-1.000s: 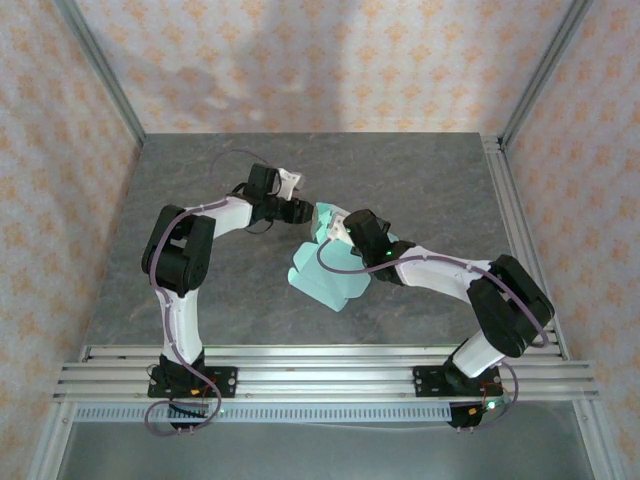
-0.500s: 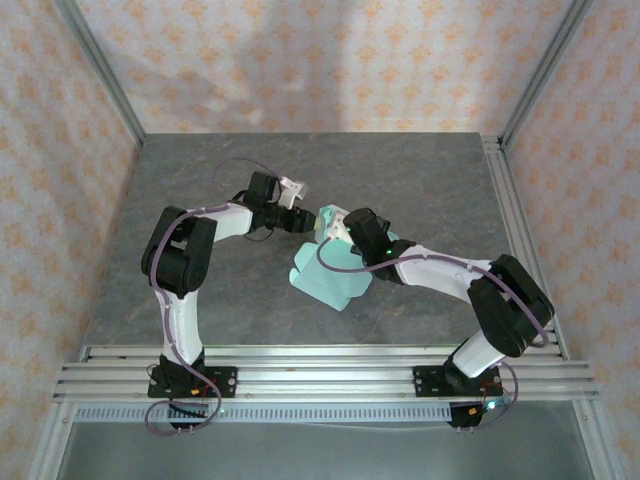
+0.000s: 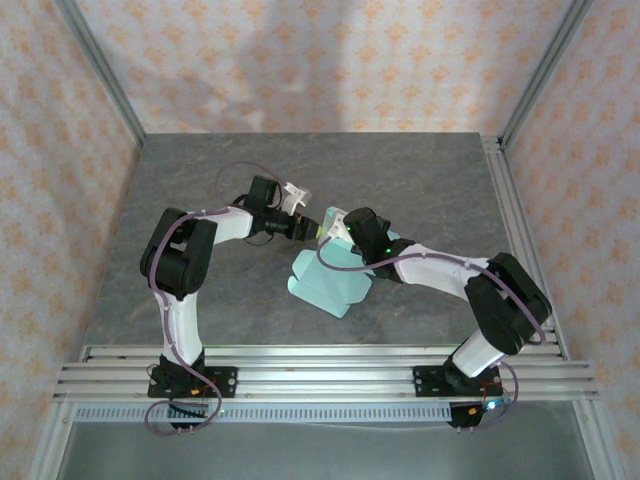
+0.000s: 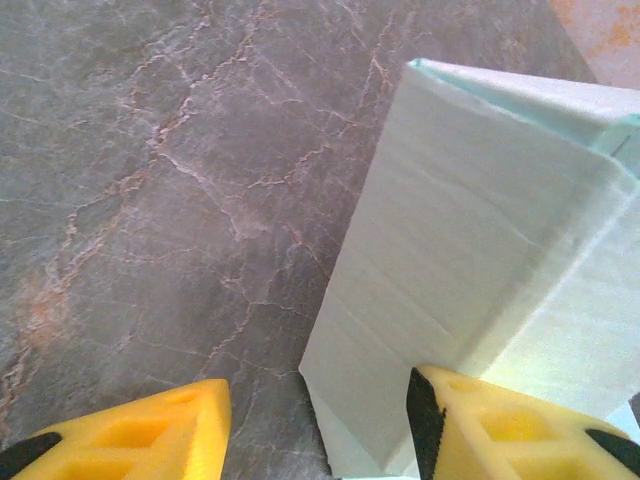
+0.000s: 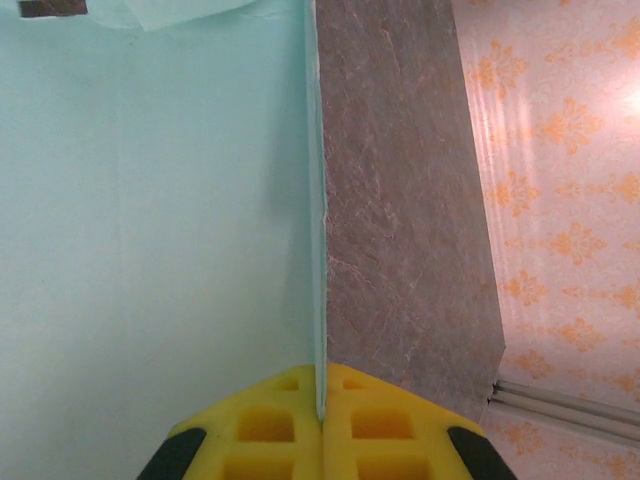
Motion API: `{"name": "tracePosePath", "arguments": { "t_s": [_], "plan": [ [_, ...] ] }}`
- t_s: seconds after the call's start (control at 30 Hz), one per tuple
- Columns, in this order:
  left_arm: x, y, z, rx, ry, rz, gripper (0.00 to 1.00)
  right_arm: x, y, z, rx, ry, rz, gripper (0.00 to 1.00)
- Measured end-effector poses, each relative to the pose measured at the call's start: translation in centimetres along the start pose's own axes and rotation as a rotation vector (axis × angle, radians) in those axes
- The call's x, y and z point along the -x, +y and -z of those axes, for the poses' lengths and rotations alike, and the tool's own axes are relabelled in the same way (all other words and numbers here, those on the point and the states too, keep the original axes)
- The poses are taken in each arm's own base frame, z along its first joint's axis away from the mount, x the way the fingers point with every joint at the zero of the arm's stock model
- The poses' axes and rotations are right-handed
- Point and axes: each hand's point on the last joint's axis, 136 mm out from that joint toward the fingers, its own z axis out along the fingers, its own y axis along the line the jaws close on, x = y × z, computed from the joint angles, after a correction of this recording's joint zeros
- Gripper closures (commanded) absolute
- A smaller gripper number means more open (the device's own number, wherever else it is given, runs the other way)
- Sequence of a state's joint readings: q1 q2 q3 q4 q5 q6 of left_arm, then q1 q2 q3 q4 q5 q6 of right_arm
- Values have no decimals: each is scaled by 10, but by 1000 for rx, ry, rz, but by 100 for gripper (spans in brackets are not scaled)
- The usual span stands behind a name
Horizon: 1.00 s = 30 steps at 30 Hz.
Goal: Fold the paper box
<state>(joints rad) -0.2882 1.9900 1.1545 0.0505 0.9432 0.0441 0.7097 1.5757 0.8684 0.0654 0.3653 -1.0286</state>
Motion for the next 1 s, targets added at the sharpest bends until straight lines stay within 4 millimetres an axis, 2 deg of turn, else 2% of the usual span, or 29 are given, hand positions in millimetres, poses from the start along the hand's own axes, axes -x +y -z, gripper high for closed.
{"name": "tracePosePath", "arguments": {
  "t_s": [0.27, 0.5, 0.77, 1.0],
  "plan": [
    [-9, -6, 1, -34, 33, -35, 43, -2, 3, 0, 9, 8, 7, 100],
    [-18, -20, 3, -87, 73, -46, 41, 0, 2, -2, 2, 3, -5, 100],
    [-13, -26, 8, -100, 74, -64, 41, 0, 2, -2, 3, 2, -5, 100],
    [8, -28, 9, -94, 55, -105, 41, 0, 1, -1, 2, 1, -6, 100]
  ]
}}
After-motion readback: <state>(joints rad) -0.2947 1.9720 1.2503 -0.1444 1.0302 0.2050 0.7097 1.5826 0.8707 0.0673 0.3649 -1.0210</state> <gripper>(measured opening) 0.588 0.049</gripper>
